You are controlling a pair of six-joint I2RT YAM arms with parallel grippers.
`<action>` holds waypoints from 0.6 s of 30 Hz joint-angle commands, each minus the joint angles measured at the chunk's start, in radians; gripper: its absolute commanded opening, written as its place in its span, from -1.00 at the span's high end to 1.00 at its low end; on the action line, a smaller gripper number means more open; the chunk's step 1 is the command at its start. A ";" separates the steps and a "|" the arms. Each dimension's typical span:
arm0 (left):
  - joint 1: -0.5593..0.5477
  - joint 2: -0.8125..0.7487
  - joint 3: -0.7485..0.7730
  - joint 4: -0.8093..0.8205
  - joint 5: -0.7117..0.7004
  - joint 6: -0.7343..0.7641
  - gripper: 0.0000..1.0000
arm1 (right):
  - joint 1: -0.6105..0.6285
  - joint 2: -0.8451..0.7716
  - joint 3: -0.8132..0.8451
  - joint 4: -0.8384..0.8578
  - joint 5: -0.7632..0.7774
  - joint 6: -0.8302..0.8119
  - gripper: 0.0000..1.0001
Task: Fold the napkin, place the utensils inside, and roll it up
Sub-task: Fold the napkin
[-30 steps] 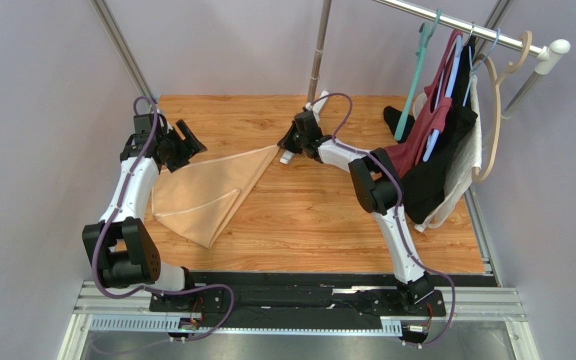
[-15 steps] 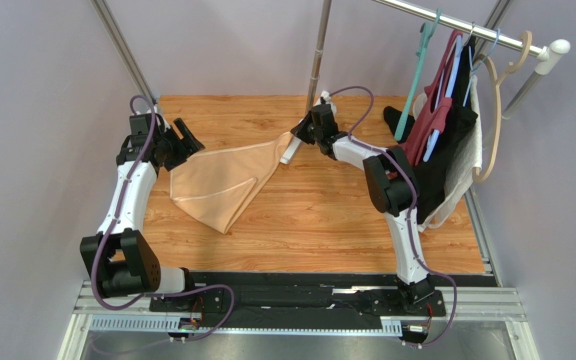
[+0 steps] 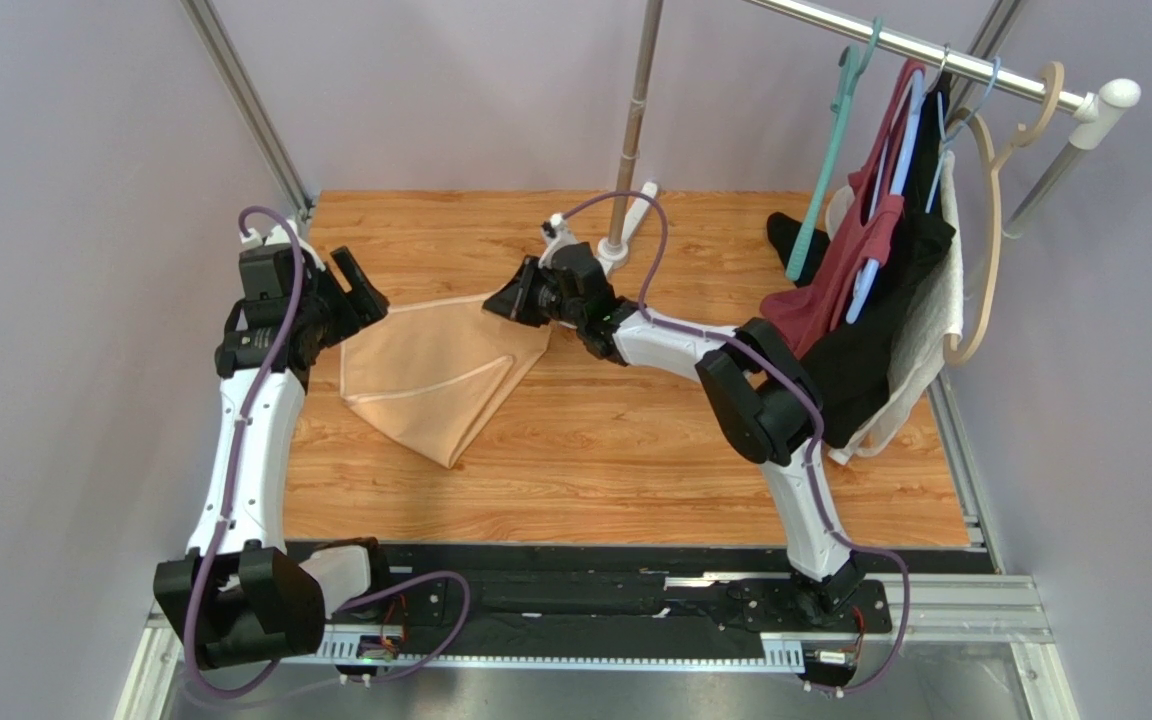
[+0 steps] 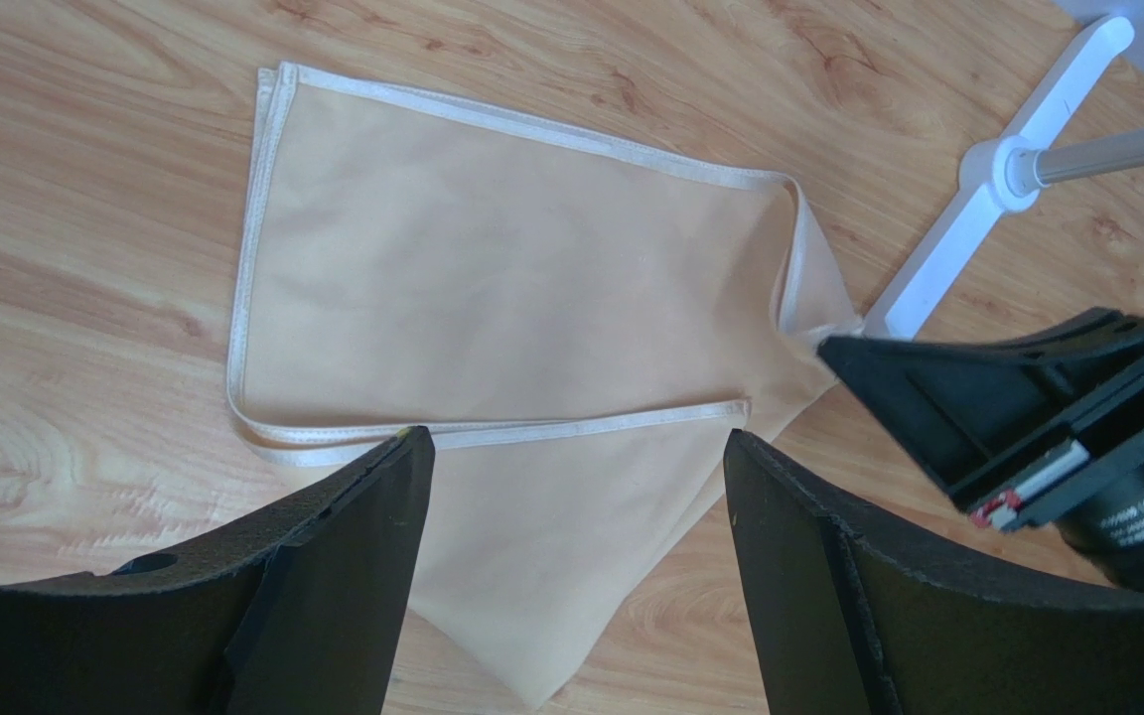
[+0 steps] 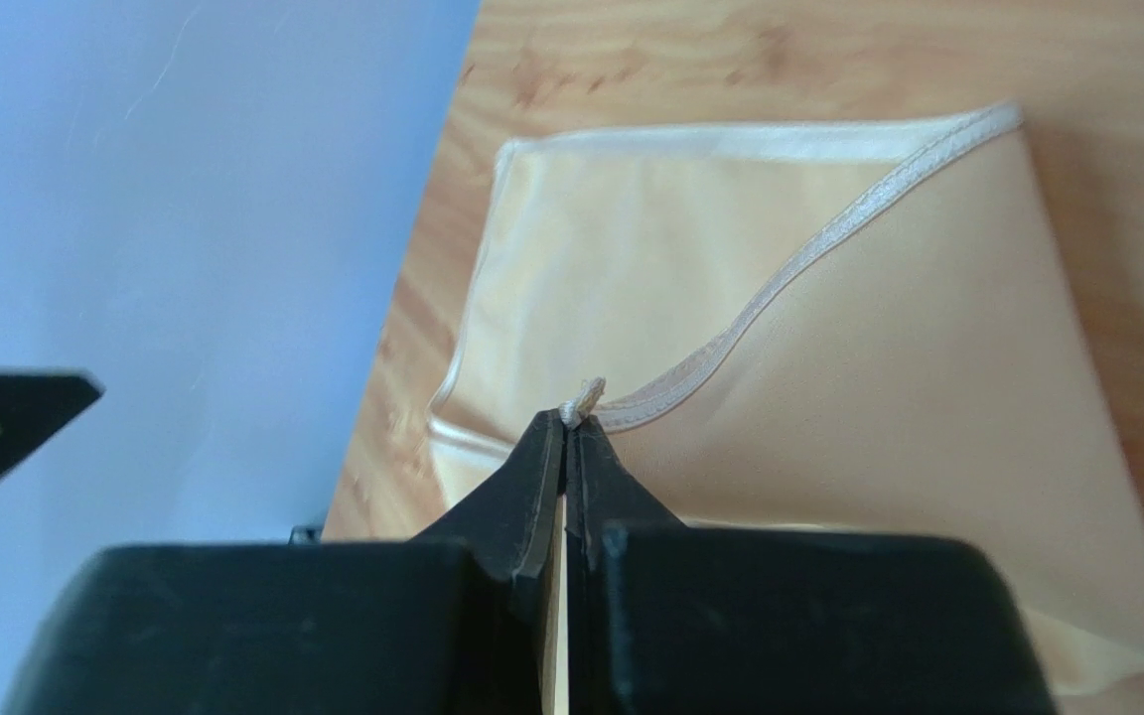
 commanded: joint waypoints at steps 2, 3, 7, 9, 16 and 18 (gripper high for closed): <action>0.000 -0.003 -0.004 0.001 0.011 0.023 -0.62 | 0.052 -0.103 -0.063 0.083 -0.046 -0.016 1.00; 0.000 -0.004 -0.007 0.001 0.014 0.021 -0.62 | 0.060 -0.106 -0.069 0.083 -0.059 -0.016 1.00; 0.000 -0.010 -0.008 0.004 0.017 0.020 -0.62 | 0.097 -0.114 -0.098 0.099 -0.079 -0.008 1.00; 0.000 -0.015 -0.013 0.004 0.019 0.018 -0.62 | 0.109 -0.115 -0.111 0.114 -0.093 -0.005 1.00; 0.000 -0.015 -0.014 0.009 0.027 0.017 -0.62 | 0.150 -0.095 -0.102 0.155 -0.130 0.034 1.00; 0.000 -0.013 -0.014 0.011 0.028 0.017 -0.62 | 0.156 -0.094 -0.094 0.160 -0.138 0.041 1.00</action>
